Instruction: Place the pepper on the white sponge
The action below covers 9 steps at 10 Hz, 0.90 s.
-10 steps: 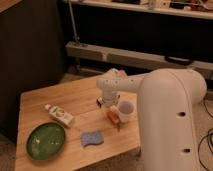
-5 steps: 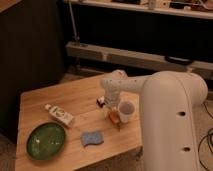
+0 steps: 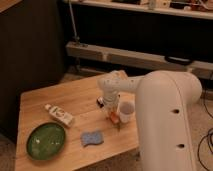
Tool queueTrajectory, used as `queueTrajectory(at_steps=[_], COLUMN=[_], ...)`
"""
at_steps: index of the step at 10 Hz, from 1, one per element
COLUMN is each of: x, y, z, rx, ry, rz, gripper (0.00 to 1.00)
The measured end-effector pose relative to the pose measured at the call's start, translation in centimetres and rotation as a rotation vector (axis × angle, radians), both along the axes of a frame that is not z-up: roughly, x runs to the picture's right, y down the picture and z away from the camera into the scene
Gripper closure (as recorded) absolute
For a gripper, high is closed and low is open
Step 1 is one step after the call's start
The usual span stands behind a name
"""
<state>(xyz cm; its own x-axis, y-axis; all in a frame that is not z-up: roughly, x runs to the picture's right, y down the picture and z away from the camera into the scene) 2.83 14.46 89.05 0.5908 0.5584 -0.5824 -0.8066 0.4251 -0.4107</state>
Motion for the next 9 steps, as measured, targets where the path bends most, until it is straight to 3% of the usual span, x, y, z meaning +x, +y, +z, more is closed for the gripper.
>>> queueTrajectory(at_steps=[3, 5, 7, 9], x=[-1.0, -2.2, -2.3, -1.9], y=[-0.4, -1.9, -2.6, -1.7], z=[-0.7, -2.7, -4.4, -4.7], rx=[0.008, 0.029, 0.016, 0.003], ry=[-0.007, -0.030, -0.016, 0.020], rz=[0.003, 0.008, -0.006, -0.021], gripper=[0.54, 0.54, 0.54, 0.54])
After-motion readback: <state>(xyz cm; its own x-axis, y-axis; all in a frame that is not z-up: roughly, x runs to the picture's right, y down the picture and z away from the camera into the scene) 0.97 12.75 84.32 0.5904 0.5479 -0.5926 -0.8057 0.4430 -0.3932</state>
